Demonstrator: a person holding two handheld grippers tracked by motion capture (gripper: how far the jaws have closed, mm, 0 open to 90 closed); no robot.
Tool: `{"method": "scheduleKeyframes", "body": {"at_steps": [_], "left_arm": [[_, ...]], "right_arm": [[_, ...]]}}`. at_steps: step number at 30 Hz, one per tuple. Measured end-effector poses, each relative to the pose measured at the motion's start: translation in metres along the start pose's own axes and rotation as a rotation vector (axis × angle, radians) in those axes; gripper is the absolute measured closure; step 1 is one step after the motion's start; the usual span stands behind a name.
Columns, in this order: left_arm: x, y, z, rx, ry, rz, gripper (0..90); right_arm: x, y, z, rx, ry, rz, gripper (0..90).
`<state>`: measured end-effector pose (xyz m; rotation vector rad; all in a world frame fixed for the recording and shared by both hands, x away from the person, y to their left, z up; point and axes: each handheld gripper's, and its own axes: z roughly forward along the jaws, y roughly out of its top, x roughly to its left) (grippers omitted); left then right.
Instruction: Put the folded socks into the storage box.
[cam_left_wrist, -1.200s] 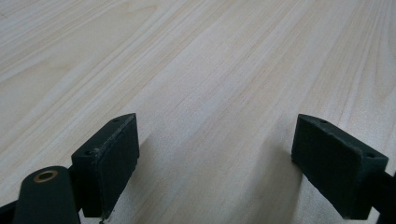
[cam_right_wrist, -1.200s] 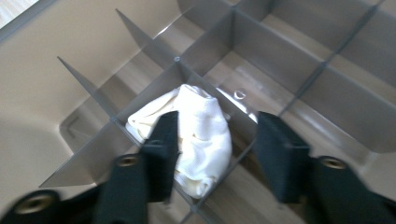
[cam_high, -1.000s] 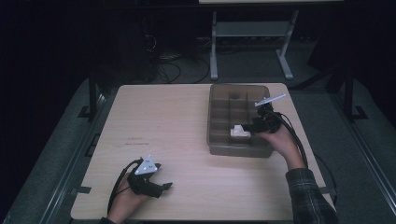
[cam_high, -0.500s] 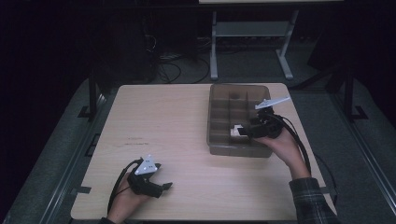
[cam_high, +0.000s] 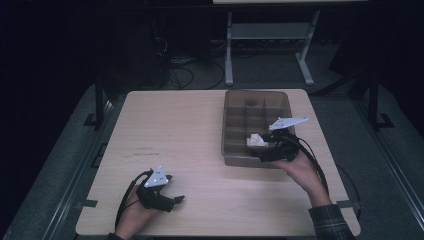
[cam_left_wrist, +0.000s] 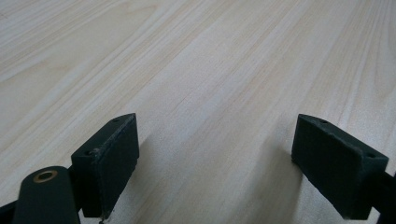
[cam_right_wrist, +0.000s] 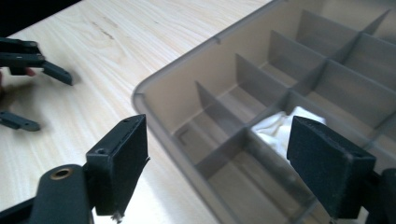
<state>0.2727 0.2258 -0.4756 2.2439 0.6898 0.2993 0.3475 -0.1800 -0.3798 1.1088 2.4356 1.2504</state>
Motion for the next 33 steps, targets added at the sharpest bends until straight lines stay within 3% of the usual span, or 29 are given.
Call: {"method": "scheduleKeyframes", "body": {"at_steps": [6, 14, 21, 25, 33], "left_arm": [[0.0, 0.0, 0.0, -0.002, 0.001, -0.001, 14.7], [0.0, 0.0, 0.0, -0.002, 0.001, -0.002, 14.7], [0.0, 0.0, 0.0, -0.001, -0.001, -0.002, 14.7], [0.0, 0.0, 0.0, -0.002, 0.0, -0.003, 14.7], [0.0, 0.0, 0.0, 0.0, 0.0, 0.0, 14.7]], "right_arm": [[0.011, -0.009, -0.001, -0.019, 0.031, -0.006, 14.2], [0.032, -0.023, -0.001, -0.05, 0.055, -0.05, 7.6], [0.051, -0.036, 0.006, -0.024, 0.096, -0.072, 2.8], [0.058, -0.045, 0.009, -0.022, 0.096, -0.087, 2.3], [0.067, -0.067, 0.018, 0.001, 0.052, -0.099, 2.3]]}}
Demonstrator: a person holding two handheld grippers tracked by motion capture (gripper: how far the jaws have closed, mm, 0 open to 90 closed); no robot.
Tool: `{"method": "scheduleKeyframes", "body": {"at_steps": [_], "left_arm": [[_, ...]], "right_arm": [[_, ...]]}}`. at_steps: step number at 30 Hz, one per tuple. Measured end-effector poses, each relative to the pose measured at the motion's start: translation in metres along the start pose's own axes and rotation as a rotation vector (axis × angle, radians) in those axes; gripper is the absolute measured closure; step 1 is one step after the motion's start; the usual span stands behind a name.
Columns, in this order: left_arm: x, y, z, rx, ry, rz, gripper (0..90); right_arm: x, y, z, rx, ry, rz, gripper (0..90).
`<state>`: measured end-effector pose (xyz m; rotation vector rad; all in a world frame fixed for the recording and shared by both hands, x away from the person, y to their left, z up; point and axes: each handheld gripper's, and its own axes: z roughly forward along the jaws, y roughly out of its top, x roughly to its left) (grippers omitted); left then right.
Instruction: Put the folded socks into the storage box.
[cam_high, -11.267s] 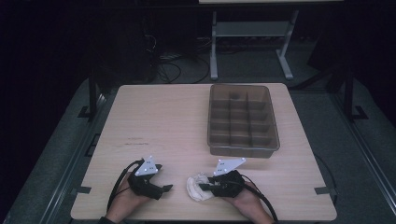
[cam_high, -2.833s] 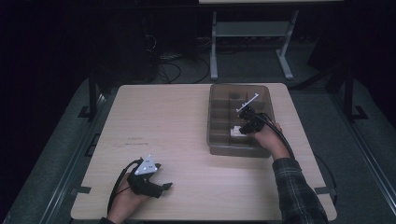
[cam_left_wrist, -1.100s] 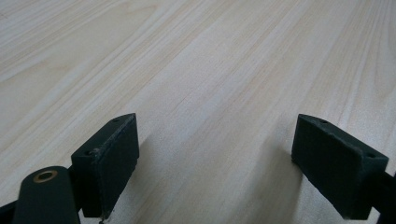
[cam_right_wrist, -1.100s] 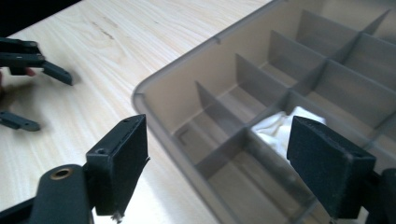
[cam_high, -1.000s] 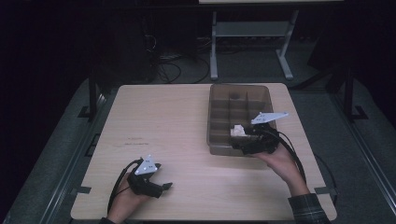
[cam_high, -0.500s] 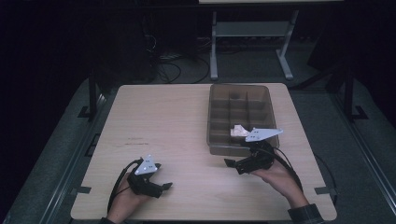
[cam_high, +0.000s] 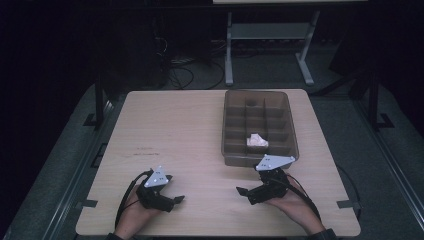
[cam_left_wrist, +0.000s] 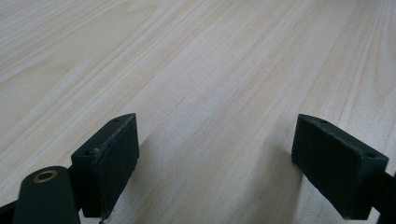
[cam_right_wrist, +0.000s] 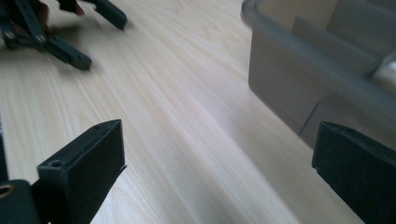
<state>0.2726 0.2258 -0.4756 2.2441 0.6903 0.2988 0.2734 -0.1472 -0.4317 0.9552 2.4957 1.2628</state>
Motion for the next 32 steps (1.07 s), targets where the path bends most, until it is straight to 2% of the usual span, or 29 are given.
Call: {"method": "scheduleKeyframes", "body": {"at_steps": [5, 11, 14, 19, 20, 32], "left_arm": [[0.0, 0.0, 0.0, 0.002, -0.001, -0.001, 14.7], [0.0, 0.0, 0.0, 0.005, -0.001, 0.004, 14.7], [0.0, 0.0, 0.0, 0.005, -0.001, 0.003, 14.7], [0.0, 0.0, 0.0, 0.004, 0.0, 0.002, 14.7], [0.0, 0.0, 0.0, 0.003, 0.0, 0.002, 14.7], [0.0, 0.0, 0.0, 0.004, 0.0, 0.003, 14.7]], "right_arm": [[-0.002, -0.013, 0.005, 0.01, -0.019, 0.012, 2.3], [-0.006, -0.028, 0.012, 0.055, -0.05, 0.015, 2.3], [-0.006, -0.034, 0.015, 0.075, -0.051, 0.016, 2.3], [-0.003, -0.042, 0.023, 0.125, -0.069, -0.022, 1.2], [0.0, -0.043, 0.025, 0.127, -0.088, -0.045, 1.2], [0.001, -0.044, 0.026, 0.114, -0.095, -0.039, 1.2]]}}
